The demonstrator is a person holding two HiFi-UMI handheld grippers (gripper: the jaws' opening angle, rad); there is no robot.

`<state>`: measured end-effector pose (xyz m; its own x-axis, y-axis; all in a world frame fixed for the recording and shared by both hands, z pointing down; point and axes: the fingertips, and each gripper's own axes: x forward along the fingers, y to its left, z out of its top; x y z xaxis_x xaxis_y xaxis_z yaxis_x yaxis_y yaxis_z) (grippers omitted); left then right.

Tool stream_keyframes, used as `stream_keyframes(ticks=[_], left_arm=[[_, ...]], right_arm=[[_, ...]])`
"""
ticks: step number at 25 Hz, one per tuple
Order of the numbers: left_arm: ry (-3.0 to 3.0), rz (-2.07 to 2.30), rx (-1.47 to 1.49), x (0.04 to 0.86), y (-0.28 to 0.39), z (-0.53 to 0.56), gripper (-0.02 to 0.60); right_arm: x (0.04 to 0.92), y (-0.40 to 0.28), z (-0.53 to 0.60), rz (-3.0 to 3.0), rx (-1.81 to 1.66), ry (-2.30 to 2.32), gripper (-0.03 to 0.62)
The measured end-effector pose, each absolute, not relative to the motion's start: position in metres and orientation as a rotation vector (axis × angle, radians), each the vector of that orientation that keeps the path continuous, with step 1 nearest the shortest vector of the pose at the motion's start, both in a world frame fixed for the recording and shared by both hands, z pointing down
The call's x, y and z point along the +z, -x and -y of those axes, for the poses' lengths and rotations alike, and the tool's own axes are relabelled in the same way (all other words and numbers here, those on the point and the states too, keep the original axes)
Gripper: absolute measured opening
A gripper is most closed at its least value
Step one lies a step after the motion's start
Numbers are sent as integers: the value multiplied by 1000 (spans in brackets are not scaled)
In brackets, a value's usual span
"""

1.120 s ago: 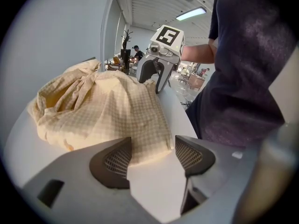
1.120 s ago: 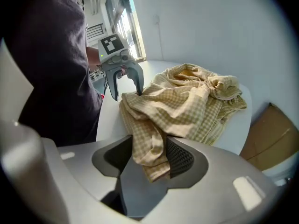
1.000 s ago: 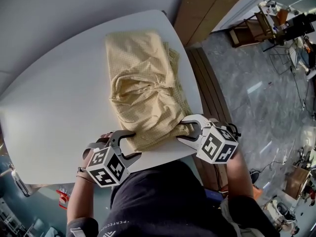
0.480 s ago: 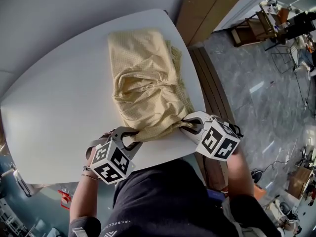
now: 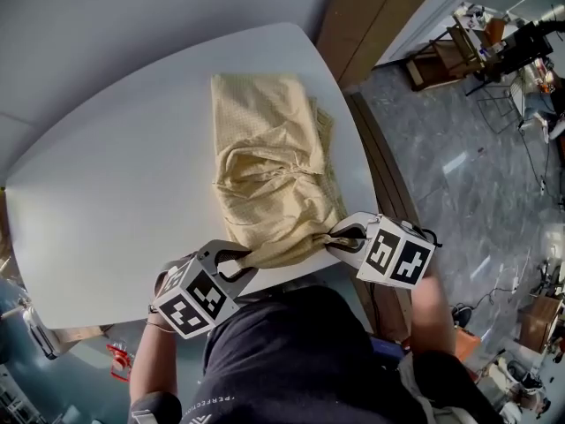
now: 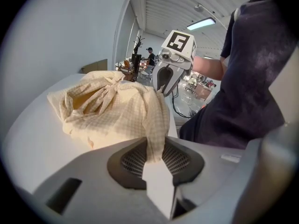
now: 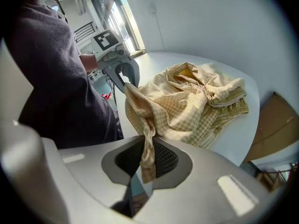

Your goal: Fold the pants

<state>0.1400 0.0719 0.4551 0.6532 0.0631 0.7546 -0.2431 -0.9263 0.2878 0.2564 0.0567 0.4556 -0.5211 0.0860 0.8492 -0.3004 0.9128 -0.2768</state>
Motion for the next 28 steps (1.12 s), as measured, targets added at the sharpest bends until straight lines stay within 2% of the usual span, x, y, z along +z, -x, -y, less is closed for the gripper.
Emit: stream_keyframes(ticks=[13, 28], left_arm=[[-2547, -11, 1178, 401, -97, -122, 83], [-2705, 210, 1121, 339, -107, 7, 86]], right_arm=[[406, -210, -117, 2082, 437, -145, 38], [348, -222, 3, 2161, 206, -364, 38]])
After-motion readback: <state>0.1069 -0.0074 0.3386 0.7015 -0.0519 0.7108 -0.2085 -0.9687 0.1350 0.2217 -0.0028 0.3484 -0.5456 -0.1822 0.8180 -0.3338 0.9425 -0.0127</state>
